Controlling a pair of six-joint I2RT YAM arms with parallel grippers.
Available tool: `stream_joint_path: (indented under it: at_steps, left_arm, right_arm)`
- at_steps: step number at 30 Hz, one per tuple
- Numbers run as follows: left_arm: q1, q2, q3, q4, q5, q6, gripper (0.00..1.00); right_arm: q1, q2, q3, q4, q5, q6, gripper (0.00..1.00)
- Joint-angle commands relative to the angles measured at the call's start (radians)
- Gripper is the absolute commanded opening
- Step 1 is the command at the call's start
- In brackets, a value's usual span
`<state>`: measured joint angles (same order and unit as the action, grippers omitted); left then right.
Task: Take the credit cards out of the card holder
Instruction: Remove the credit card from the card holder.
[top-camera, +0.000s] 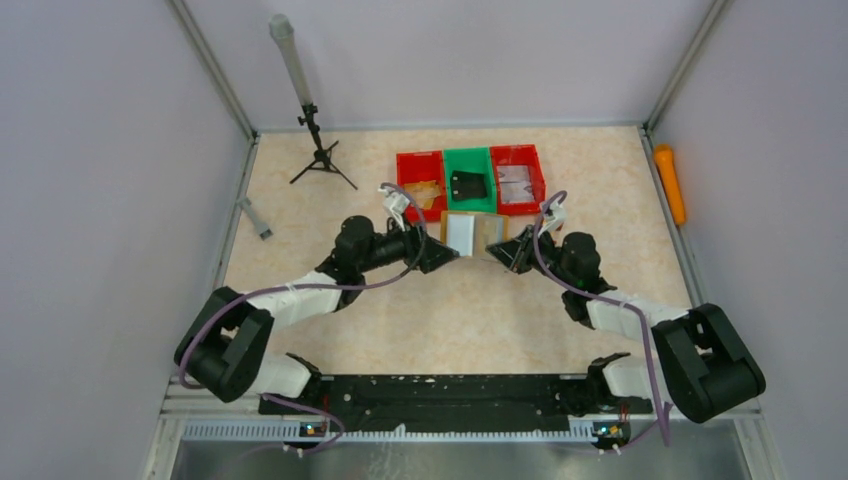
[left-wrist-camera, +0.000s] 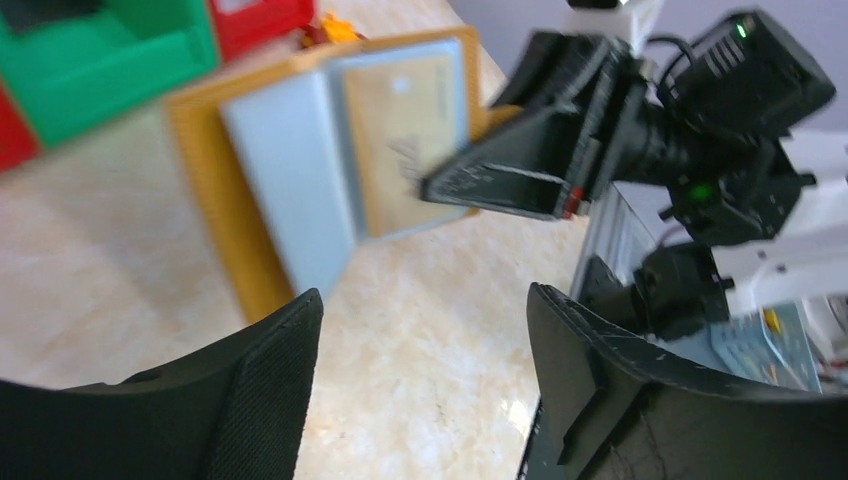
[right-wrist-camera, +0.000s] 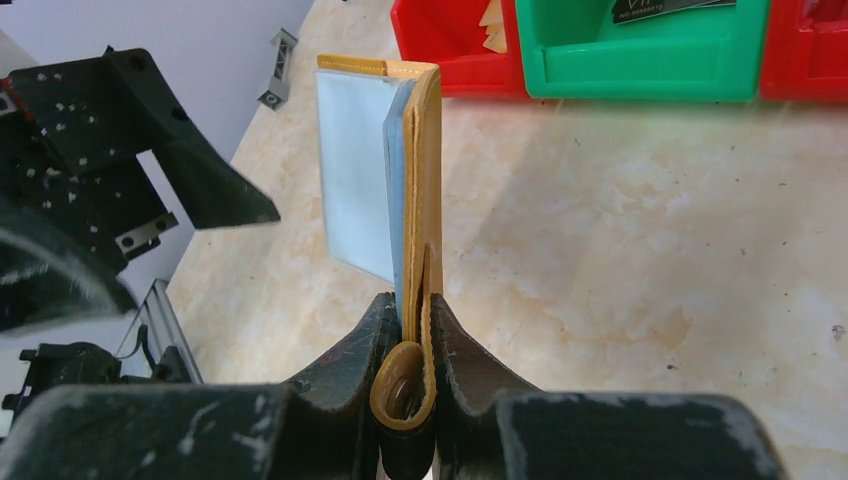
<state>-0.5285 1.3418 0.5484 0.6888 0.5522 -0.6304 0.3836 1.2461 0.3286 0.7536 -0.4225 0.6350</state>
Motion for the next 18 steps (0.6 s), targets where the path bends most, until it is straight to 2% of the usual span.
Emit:
stream_joint_path:
  at_steps: [1,11,14,16,18]
  left_arm:
    - [-0.085,0.054,0.075,0.073,0.111,0.031,0.74]
    - [-0.102,0.105,0.132,-0.016,0.088,0.054,0.66]
    - [-0.101,0.117,0.152,-0.063,0.071,0.062,0.60]
    - [-0.101,0.124,0.157,-0.064,0.053,0.056,0.51]
    - [-0.100,0.125,0.159,-0.073,0.032,0.060,0.48]
  right_arm:
    - [0.000,-0.025,0.010,0.052,0.003,-0.024,0.00]
    - [0.001,0.014,-0.006,0.197,-0.110,0.037,0.00]
    - [0.001,0.022,-0.010,0.239,-0.140,0.055,0.00]
    - [0.002,0.038,-0.005,0.264,-0.167,0.067,0.00]
    - [0.001,0.066,-0.003,0.315,-0.204,0.093,0.00]
